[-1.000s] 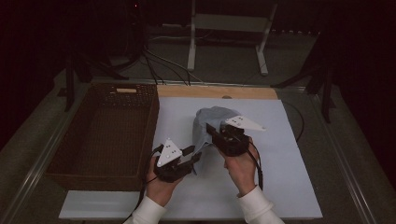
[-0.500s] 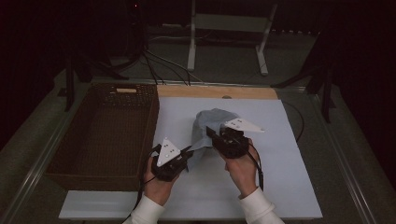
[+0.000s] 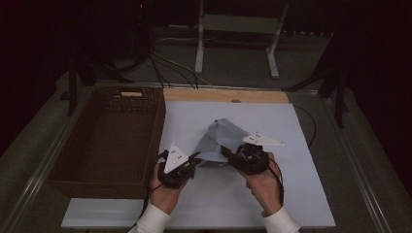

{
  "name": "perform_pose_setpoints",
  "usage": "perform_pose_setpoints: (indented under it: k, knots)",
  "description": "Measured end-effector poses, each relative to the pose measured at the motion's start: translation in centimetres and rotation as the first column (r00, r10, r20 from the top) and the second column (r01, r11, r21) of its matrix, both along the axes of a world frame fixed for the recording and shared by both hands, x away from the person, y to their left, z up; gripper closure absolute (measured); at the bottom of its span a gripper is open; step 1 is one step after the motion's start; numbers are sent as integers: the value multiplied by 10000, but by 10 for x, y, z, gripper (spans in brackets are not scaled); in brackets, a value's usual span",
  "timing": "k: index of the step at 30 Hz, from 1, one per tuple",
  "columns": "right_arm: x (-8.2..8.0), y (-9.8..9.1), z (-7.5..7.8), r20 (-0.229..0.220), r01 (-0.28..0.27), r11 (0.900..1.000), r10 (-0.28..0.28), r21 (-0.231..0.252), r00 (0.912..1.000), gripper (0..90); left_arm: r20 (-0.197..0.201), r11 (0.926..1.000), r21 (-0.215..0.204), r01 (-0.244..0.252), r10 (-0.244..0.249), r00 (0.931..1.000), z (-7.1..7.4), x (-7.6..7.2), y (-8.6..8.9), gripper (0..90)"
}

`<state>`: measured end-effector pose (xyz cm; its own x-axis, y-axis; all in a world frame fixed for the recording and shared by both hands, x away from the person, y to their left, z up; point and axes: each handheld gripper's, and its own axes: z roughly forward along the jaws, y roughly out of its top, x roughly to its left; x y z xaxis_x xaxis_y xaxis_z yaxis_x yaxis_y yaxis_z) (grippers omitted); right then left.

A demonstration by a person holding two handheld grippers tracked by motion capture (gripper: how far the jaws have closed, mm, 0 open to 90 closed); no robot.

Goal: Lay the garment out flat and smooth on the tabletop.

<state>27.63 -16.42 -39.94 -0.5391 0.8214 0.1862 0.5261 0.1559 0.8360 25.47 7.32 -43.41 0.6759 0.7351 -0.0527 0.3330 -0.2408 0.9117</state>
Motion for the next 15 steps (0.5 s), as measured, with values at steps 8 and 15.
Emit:
perform_pose_setpoints:
  k: [8,15]
  knots:
    - [-14,-14,6,346,-105,9998,111,-174,9993,390,-140,9993,-156,-345,343,9993,0,3,6,866]
    - [-19,-30,6,693,301,9990,-278,-324,9972,304,-317,9987,-195,-471,465,9984,-2,4,8,866]
